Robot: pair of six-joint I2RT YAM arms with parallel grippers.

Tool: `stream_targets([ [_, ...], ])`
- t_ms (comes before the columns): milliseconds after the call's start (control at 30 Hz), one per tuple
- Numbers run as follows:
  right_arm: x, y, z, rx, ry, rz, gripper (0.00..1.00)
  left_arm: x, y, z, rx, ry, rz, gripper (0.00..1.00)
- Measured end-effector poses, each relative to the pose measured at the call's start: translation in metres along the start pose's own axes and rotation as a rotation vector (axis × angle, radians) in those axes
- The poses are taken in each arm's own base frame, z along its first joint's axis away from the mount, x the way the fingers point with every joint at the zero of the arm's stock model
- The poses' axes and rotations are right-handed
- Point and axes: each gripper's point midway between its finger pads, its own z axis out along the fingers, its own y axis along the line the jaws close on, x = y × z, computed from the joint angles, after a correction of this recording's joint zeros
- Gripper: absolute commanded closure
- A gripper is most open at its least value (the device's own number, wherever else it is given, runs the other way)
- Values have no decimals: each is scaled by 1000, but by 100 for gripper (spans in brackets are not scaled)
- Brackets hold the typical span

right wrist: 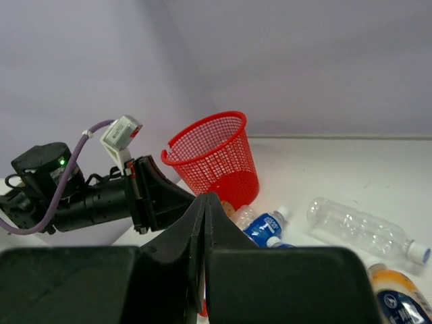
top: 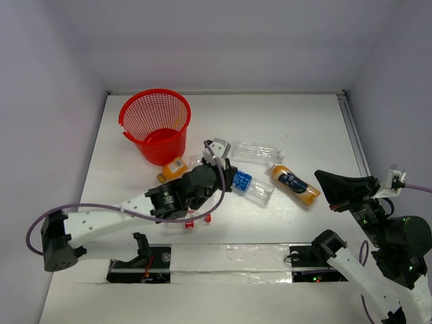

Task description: Put the plastic bottles in the bin

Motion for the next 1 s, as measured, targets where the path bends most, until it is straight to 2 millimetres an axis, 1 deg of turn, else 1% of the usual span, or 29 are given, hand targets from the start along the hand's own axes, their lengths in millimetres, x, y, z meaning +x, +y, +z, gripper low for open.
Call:
stream_targets([
  [67,2,-4,-2,26,10,0,100,-4,-5,16,5,1,14,100],
  [133,3,-8,-3,45,16,0,100,-5,-2,35,-11,10,31,100],
  [267,9,-13,-4,69,41,-1,100,-1,-1,78,-46,51,97,100],
  [367,13,-15,-5,78,58,0,100,7,-2,111,-54,87,158,99],
  [433,16,-16,-6,83,68,0,100,18,0,130,-56,123,190,100],
  [500,19,-18,-6,89,81,-1,100,29,4,143,-51,156,211,100],
  [533,21,-19,-7,92,87,-1,100,35,6,146,-47,175,218,100],
  [600,24,-20,-7,99,101,-1,100,44,9,146,-35,209,203,100],
  [633,26,-21,-7,102,109,-1,100,45,9,143,-28,211,180,98],
  [667,28,-22,-7,105,117,-1,100,46,8,138,-22,213,159,93],
  [700,31,-23,-5,107,127,-1,98,47,7,131,-19,208,125,86],
  [767,39,-24,1,108,162,0,95,48,7,110,-28,201,62,79],
  [800,44,-24,5,105,186,1,92,48,8,98,-33,192,27,70],
  [867,61,-23,15,86,258,6,90,44,13,73,-51,164,-36,61],
  [900,72,-22,22,69,305,11,89,40,15,60,-52,145,-69,55],
  [967,100,-20,34,27,404,31,88,30,24,36,-65,103,-127,53],
  [1000,119,-20,39,4,465,47,86,23,29,26,-76,81,-151,52],
])
